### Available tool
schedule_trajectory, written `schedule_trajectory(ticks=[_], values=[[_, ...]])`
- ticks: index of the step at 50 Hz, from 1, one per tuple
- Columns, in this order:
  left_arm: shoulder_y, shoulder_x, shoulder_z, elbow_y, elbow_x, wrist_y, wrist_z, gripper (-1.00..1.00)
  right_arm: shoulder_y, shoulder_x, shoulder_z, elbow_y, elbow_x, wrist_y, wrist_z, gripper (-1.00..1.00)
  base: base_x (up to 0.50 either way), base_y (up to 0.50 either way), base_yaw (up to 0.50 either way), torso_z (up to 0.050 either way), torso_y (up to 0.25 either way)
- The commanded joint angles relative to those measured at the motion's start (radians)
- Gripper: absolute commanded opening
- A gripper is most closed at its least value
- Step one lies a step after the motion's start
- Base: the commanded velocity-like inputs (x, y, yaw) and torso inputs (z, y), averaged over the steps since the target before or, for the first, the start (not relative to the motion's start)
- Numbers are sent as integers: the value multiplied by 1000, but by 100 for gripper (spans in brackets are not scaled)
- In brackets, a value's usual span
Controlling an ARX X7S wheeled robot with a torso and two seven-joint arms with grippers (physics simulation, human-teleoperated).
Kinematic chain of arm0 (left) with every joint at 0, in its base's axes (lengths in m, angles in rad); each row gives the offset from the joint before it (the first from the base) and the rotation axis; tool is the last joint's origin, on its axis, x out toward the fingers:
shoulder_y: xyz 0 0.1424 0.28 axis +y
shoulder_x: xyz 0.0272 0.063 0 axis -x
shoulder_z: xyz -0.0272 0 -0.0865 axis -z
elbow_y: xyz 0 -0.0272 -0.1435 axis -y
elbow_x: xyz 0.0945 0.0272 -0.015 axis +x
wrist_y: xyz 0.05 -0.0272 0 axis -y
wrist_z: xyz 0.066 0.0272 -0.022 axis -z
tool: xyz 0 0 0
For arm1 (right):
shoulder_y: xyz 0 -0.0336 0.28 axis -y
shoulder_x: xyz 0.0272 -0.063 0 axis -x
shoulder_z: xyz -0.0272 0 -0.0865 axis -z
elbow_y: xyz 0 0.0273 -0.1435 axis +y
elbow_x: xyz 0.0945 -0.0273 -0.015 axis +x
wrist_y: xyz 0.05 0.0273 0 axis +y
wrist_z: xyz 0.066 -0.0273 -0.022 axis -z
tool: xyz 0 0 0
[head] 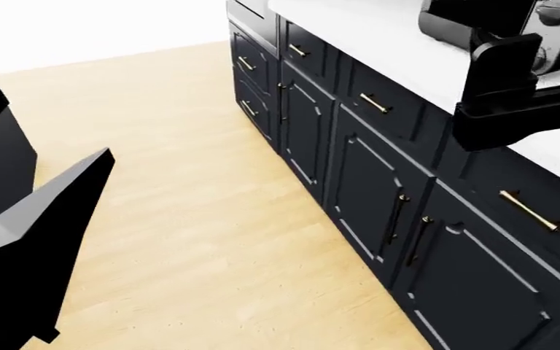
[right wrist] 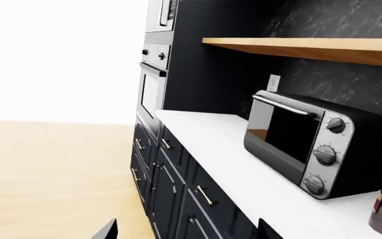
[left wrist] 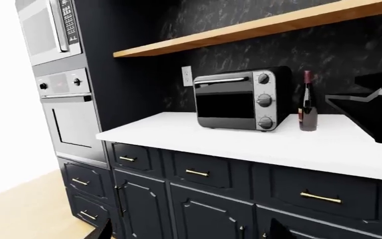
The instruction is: Move the drinks to the dining counter.
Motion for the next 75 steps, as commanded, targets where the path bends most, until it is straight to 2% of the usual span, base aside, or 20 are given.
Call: schedule_trajectory(ticks=[1,8,12,25,30,58,60,65,75], values=[[-26,4,11,1,-4,27,9,100,-5,22,5,-8,10,-10,-5,100,-102,-211,-500,0,0],[-73,-24,43,6,-14,65,17,100,62,13,-1,10,53,14,27,100,-106,-207,-500,0,0],[-55,-8,23,1,-10,47,17,100,90,-8,-9,24,62,23,40,100,-113,-203,-500,0,0],[-72,-17,37,-1,-12,53,22,100,76,-3,-6,16,45,9,22,100,-108,-174,-500,0,0],[-68,-11,37,1,-10,50,21,100,76,-4,6,0,35,3,5,100,230,324,-379,0,0],[-67,-3,26,-1,-16,42,17,100,47,15,10,-2,26,-39,-4,100,530,233,0,0,1],[-62,0,20,-3,-17,38,16,100,79,8,-30,12,21,23,42,100,121,100,0,0,0],[-63,1,23,-3,-16,37,16,100,85,7,-11,4,9,22,9,100,0,0,0,0,3],[-65,4,27,-2,-14,37,14,100,95,3,-45,11,28,39,45,100,235,324,0,0,0]])
